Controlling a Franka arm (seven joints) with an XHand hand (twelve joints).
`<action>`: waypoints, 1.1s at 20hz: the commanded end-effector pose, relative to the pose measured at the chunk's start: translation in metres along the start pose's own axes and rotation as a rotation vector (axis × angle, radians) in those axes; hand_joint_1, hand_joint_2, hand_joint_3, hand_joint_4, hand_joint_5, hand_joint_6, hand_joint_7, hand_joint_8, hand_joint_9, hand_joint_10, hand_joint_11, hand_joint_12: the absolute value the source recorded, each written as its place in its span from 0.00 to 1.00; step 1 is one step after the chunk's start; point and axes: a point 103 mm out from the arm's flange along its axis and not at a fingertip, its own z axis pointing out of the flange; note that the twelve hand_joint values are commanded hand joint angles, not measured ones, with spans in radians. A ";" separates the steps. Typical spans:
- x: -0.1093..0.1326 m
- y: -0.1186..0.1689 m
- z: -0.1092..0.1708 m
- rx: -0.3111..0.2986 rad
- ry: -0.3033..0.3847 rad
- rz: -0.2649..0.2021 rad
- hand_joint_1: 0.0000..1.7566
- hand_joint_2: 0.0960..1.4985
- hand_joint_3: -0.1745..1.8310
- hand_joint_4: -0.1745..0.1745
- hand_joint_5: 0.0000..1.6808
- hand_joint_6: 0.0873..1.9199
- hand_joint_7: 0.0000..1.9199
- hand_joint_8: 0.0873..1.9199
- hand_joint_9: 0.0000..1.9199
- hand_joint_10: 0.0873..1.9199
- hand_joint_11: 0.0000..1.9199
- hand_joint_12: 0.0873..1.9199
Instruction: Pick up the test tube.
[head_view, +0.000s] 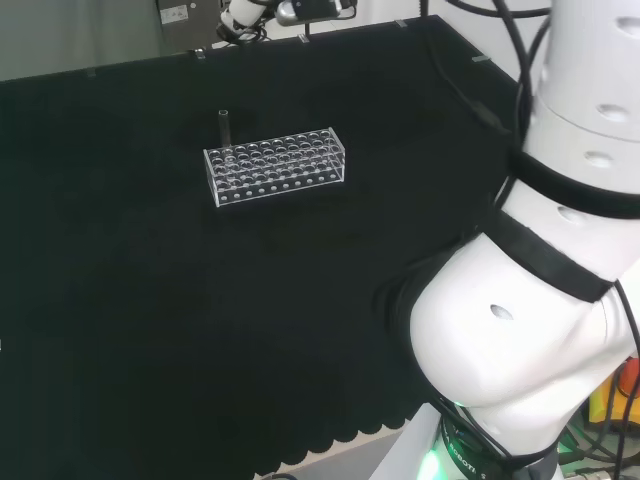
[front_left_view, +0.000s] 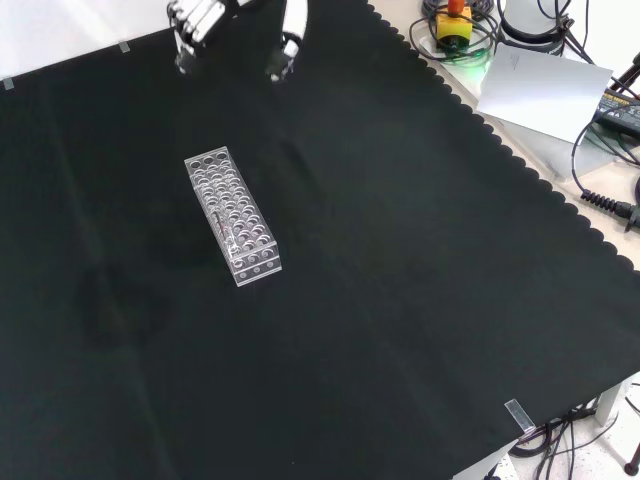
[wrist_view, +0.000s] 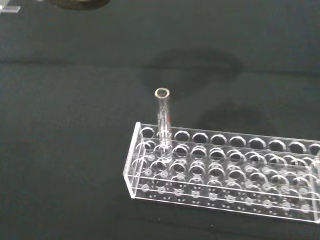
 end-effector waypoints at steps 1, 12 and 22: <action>0.026 0.049 0.030 0.064 -0.029 -0.040 0.42 0.50 0.28 0.15 0.23 0.00 0.19 0.43 0.12 0.47 0.07 0.83; 0.032 0.082 0.059 0.127 -0.103 -0.057 0.45 0.48 0.31 0.14 0.25 0.00 0.28 0.42 0.21 0.44 0.09 0.81; 0.021 0.101 0.100 0.288 -0.163 -0.039 0.46 0.47 0.32 0.13 0.26 0.01 0.29 0.42 0.23 0.43 0.09 0.81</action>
